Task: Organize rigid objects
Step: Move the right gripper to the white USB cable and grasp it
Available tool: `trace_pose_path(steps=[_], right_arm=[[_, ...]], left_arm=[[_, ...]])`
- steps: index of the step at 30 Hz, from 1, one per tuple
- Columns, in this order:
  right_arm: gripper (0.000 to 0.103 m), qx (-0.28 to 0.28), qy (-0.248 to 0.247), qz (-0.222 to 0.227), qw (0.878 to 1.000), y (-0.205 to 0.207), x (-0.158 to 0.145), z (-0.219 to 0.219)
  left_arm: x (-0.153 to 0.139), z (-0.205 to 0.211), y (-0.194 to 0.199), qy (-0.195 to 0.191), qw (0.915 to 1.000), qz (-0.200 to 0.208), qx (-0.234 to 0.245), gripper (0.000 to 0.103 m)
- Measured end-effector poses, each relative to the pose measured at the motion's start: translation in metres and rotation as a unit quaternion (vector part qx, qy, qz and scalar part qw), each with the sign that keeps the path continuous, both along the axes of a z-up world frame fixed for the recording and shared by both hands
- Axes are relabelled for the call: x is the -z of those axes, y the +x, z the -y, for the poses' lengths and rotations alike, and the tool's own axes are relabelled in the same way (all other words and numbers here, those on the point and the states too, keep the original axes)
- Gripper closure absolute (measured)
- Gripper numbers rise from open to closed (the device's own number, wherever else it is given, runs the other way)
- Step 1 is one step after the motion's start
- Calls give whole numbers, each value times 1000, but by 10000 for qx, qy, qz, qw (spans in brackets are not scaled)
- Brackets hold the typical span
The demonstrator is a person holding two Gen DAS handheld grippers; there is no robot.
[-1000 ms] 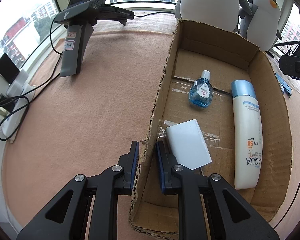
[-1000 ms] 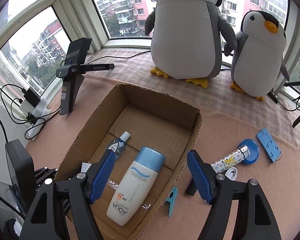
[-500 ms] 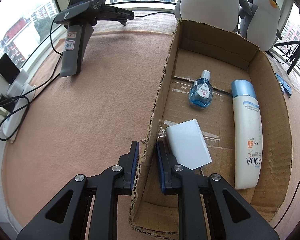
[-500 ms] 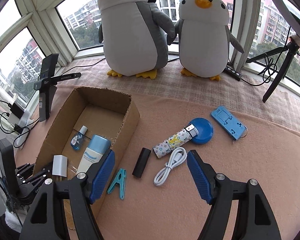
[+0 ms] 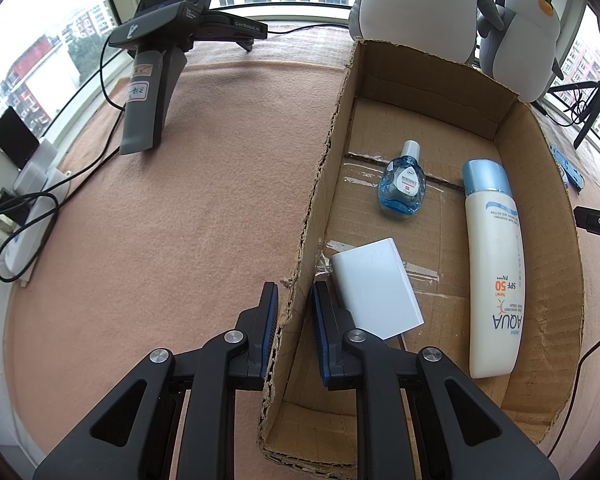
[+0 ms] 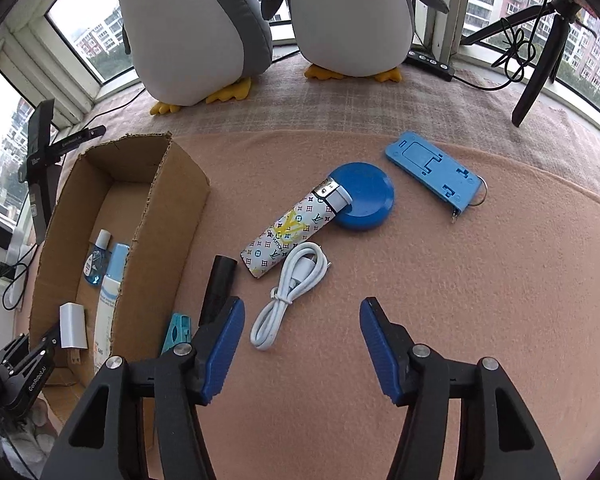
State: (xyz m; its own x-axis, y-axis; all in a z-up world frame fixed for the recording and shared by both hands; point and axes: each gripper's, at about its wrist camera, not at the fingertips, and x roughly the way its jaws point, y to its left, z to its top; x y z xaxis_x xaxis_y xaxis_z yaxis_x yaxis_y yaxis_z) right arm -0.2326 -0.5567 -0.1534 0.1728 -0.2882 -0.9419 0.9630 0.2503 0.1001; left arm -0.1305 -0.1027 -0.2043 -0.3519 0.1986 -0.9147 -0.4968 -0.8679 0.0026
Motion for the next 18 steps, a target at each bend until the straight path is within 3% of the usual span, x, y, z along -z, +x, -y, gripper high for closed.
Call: trace_pose_path(steps=[18], right_arm=[[69, 146, 318, -120, 9993, 12, 25, 11]], left_arm=[[0, 0, 0, 3, 9998, 1, 182, 87]])
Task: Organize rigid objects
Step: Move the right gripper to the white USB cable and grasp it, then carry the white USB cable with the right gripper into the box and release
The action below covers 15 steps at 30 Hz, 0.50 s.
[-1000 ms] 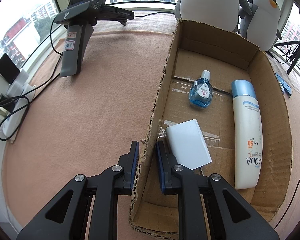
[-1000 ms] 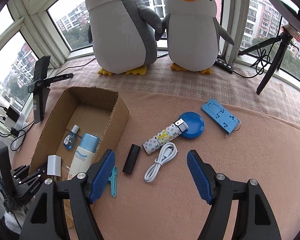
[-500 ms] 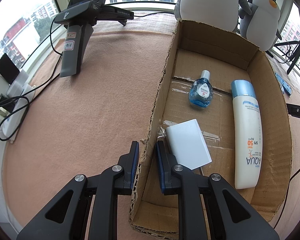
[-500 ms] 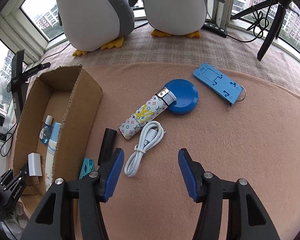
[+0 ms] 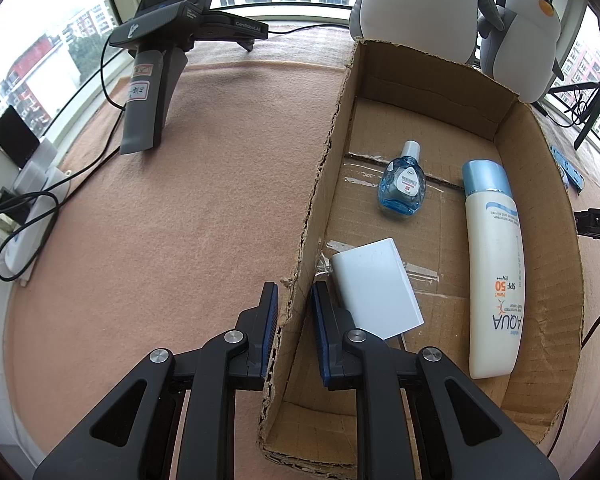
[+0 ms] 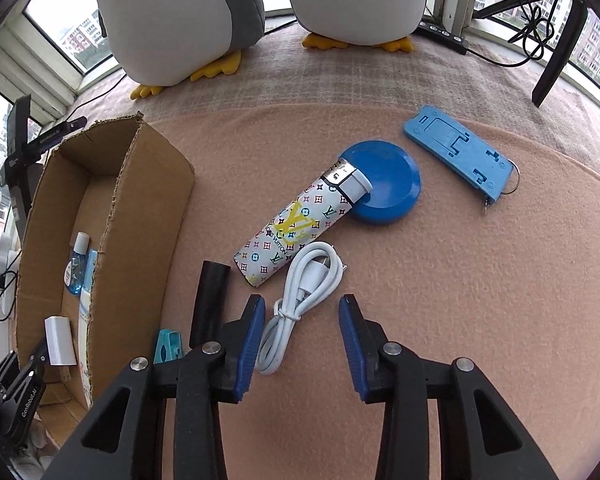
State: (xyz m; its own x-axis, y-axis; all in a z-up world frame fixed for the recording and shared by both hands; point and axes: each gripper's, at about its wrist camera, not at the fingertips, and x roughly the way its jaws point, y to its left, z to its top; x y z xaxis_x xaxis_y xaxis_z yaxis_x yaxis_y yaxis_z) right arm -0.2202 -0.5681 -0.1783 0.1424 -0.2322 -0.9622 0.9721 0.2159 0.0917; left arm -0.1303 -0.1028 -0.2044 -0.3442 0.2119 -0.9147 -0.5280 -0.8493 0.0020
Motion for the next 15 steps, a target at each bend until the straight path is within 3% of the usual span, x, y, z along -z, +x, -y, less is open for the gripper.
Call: trace_pose_path(steps=[7, 15], right_arm=[[86, -221, -65, -228, 9995, 8, 0, -4], [90, -295, -104, -181, 9993, 1, -3, -12]], left_arm=[[0, 0, 0, 2, 10000, -2, 40, 87], [0, 0, 0, 3, 9999, 0, 118, 87]])
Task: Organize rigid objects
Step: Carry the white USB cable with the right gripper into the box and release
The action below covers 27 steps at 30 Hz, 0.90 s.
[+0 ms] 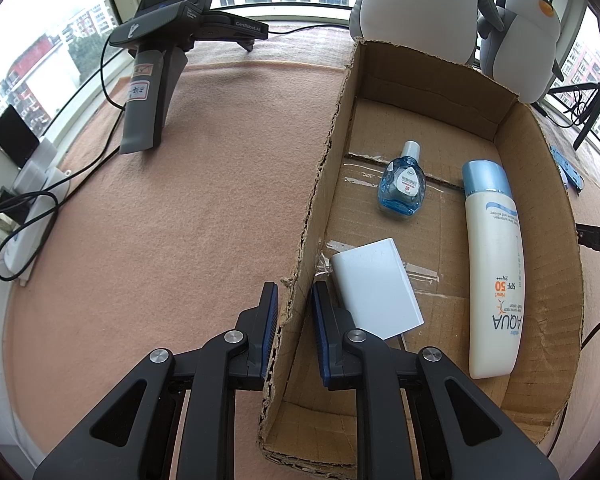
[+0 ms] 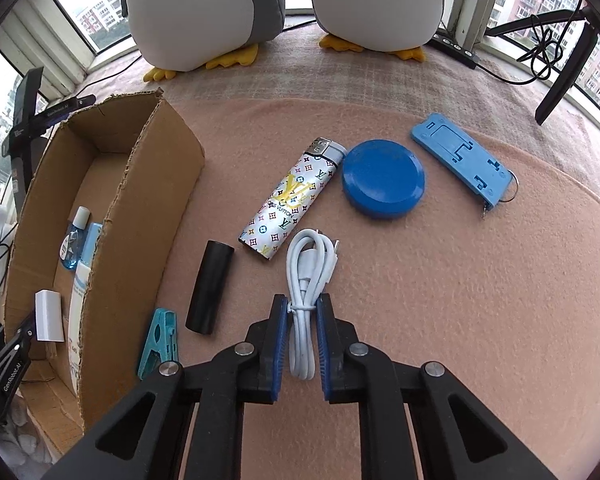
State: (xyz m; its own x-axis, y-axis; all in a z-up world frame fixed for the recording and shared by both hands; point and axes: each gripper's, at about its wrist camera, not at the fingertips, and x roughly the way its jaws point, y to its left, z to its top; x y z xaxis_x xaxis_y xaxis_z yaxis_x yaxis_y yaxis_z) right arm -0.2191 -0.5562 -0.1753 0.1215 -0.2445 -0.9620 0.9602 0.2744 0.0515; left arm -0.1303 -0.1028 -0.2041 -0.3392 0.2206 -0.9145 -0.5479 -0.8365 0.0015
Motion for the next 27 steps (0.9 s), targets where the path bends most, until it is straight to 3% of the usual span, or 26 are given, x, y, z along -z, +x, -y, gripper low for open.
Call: trace_pose_path(steps=[12, 19, 27], right_arm=[[90, -80, -261, 434, 9987, -11, -33, -26], [90, -565, -525, 538, 9956, 28, -58, -44], [90, -1027, -614, 530, 9914, 65, -62, -60]], left_arm=[[0, 0, 0, -3, 9999, -1, 142, 87], [0, -1, 0, -3, 9998, -2, 191, 87], [0, 0, 0, -3, 9997, -5, 241, 87]])
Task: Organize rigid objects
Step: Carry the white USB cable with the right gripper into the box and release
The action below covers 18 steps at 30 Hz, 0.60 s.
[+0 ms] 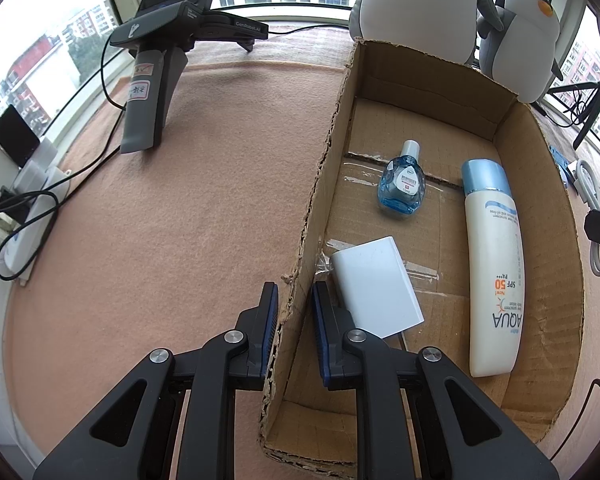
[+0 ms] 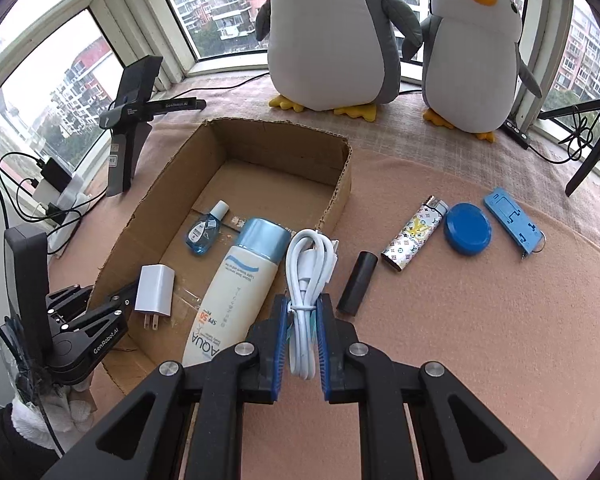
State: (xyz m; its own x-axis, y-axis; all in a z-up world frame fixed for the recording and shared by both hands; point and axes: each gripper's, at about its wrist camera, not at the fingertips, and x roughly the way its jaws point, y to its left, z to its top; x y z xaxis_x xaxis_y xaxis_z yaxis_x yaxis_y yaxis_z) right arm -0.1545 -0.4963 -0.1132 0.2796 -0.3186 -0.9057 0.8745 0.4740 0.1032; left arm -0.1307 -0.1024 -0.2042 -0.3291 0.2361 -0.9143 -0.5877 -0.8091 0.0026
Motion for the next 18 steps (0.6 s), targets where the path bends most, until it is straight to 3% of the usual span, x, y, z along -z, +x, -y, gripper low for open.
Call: trace_pose_path(steps=[18], right_arm=[[90, -582, -190, -178, 9980, 73, 6, -7]], left_arm=[[0, 0, 0, 11, 9998, 5, 201, 87]])
